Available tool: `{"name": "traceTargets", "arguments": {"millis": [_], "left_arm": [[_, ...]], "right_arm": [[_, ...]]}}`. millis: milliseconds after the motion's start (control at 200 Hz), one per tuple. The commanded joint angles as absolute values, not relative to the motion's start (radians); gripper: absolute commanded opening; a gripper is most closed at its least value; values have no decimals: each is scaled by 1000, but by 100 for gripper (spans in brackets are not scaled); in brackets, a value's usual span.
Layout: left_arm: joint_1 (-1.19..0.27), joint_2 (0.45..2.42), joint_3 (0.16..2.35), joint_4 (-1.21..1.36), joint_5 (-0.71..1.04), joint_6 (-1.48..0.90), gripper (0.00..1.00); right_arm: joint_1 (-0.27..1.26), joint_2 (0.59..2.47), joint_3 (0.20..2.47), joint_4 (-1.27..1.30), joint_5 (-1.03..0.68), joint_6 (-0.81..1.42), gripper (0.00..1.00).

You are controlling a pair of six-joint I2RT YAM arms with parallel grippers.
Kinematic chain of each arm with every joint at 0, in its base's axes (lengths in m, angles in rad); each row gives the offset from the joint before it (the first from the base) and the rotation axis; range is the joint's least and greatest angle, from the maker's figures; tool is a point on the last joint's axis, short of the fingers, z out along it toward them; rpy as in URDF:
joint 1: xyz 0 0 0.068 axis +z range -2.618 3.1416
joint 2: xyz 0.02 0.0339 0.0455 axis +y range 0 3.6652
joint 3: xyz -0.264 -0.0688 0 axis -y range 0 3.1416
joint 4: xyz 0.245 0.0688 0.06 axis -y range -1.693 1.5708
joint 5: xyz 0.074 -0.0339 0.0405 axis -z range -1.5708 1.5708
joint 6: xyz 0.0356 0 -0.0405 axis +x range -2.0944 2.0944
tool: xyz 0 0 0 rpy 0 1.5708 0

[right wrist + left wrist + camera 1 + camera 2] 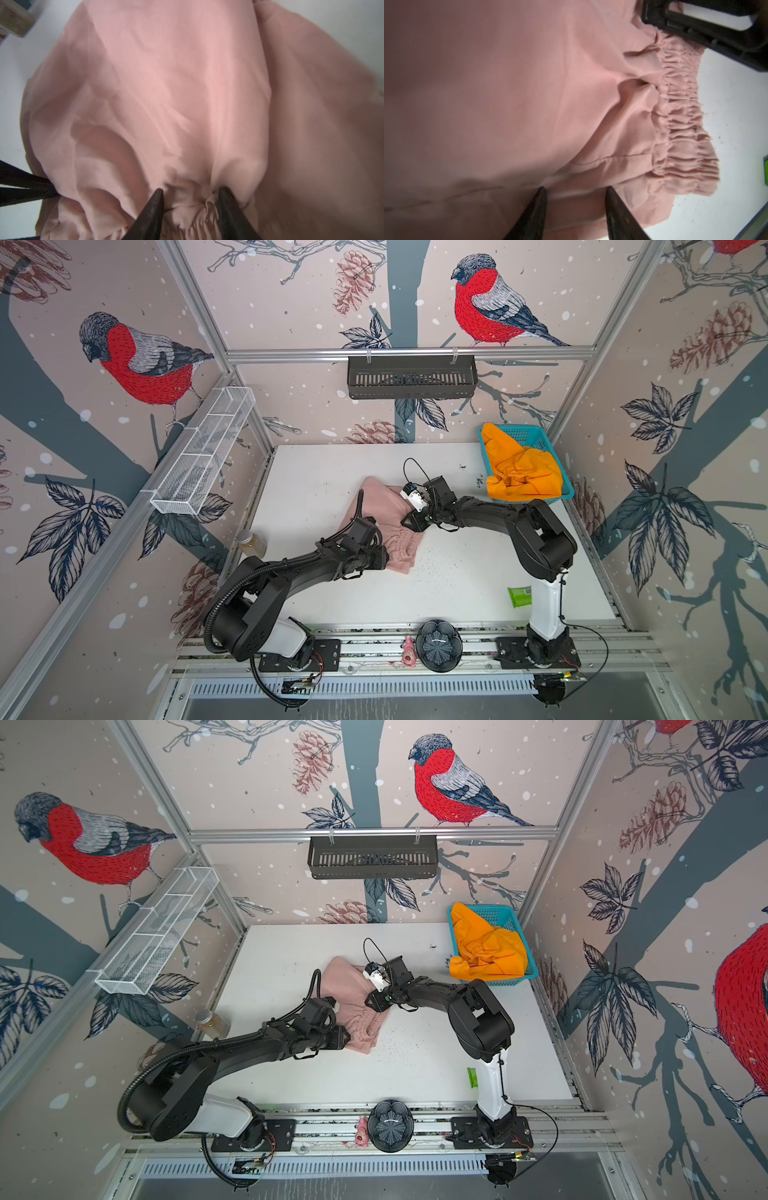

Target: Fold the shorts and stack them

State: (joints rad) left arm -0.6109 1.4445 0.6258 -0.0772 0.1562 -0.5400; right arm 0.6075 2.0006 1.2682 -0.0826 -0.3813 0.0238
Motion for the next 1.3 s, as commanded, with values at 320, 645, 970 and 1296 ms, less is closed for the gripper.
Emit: {"name": "traceTargets", "arguments": {"millis": [320, 645, 970, 1296], "left_arm": [[-593, 1246, 1056, -667, -180, -401, 96], [-355, 930, 1042, -720, -116, -401, 97], [-209, 941, 958, -683, -9, -350, 97], [-100, 960, 969, -694, 49, -347, 97]], "right_arm": [[718, 1873, 1497, -501, -152, -252, 81], [834, 2015, 1557, -601, -106, -296, 84], [933, 2224, 1642, -567, -347, -210, 66], [940, 2213, 1832, -371, -486, -28, 75]]}}
